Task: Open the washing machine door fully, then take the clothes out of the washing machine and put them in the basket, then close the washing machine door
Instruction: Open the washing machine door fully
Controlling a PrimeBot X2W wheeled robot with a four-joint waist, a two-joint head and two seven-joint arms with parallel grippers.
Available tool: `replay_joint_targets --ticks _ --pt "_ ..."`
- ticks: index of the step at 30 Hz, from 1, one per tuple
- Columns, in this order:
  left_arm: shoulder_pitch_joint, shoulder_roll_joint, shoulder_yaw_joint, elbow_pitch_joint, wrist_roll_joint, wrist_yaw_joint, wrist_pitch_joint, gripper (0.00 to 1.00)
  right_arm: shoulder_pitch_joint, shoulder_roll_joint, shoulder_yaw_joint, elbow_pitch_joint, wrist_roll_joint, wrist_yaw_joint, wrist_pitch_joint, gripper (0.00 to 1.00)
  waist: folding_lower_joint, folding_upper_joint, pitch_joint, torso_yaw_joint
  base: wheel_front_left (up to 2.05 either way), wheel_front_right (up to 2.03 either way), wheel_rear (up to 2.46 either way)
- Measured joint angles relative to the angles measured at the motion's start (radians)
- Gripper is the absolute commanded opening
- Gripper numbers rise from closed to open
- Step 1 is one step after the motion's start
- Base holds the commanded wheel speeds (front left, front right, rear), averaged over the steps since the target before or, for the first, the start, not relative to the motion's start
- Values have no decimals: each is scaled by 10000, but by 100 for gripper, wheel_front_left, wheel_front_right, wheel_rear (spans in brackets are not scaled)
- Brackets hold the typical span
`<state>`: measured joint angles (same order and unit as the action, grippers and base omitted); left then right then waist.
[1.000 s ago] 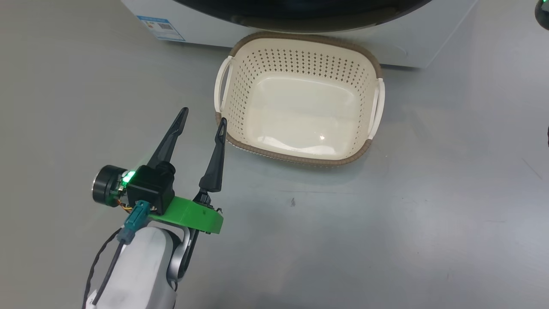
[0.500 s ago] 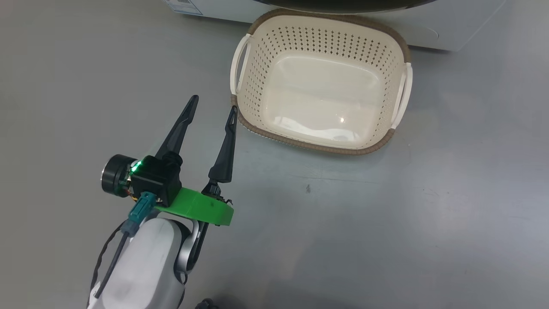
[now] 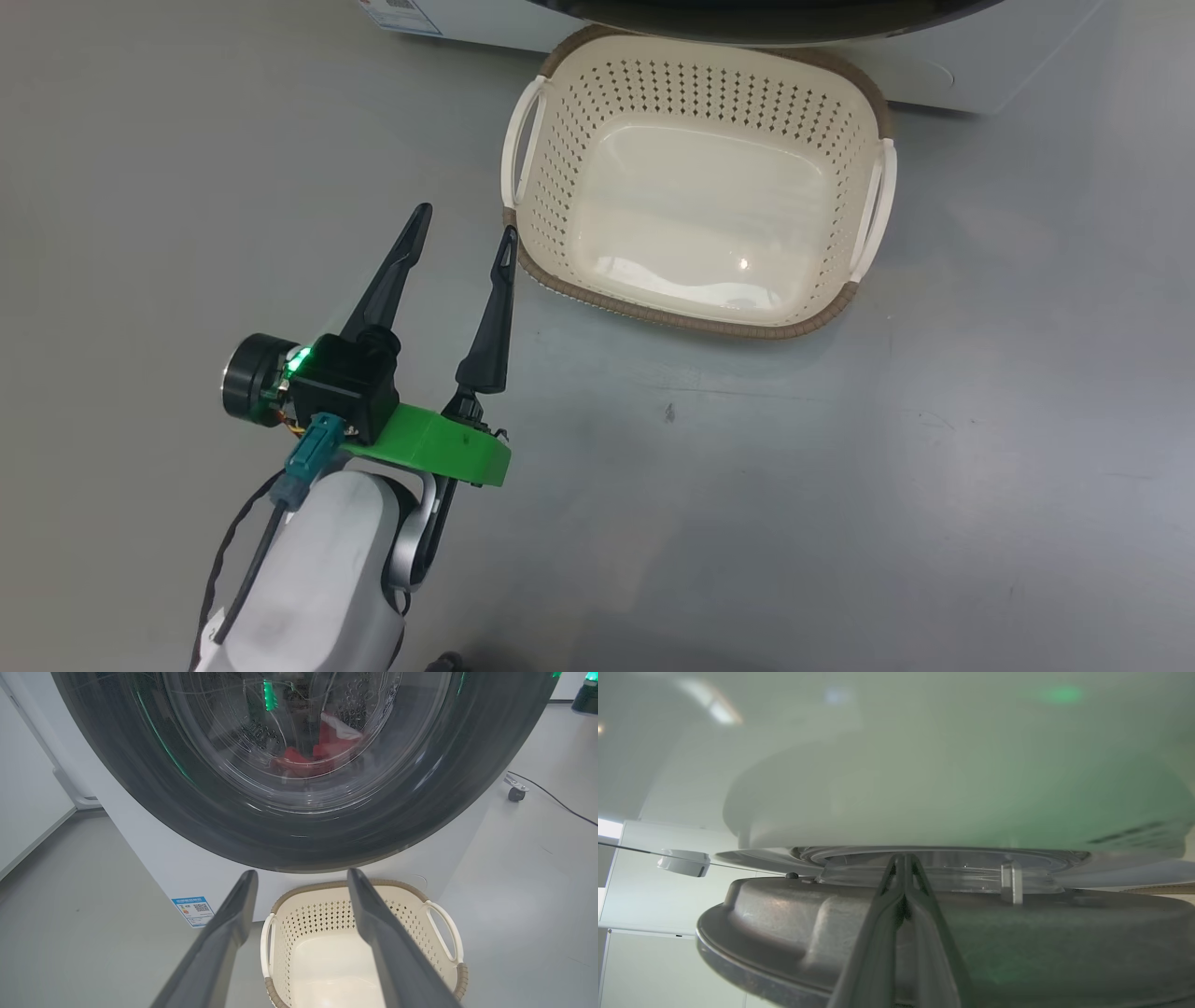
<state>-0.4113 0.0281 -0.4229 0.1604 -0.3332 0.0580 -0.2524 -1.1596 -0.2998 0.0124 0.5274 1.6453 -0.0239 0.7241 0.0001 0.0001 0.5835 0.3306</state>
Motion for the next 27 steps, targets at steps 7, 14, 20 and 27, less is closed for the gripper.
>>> replay_joint_targets --ticks 7,14,20,27 --pt "2 -4 -33 192 0 75 -42 100 205 -81 146 263 188 157 663 0 0 0 -268 -73 0 0 0" --pt "20 -2 -31 284 6 161 -42 100 657 90 382 479 364 347 1273 0 0 0 -581 -188 0 0 0" --pt "70 -2 -35 458 50 165 -42 100 1128 253 556 654 460 600 1636 0 0 0 -909 -320 0 0 0" --pt "363 -2 -31 633 127 165 -42 100 1741 454 732 738 529 844 1964 0 0 0 -1348 -478 0 0 0"
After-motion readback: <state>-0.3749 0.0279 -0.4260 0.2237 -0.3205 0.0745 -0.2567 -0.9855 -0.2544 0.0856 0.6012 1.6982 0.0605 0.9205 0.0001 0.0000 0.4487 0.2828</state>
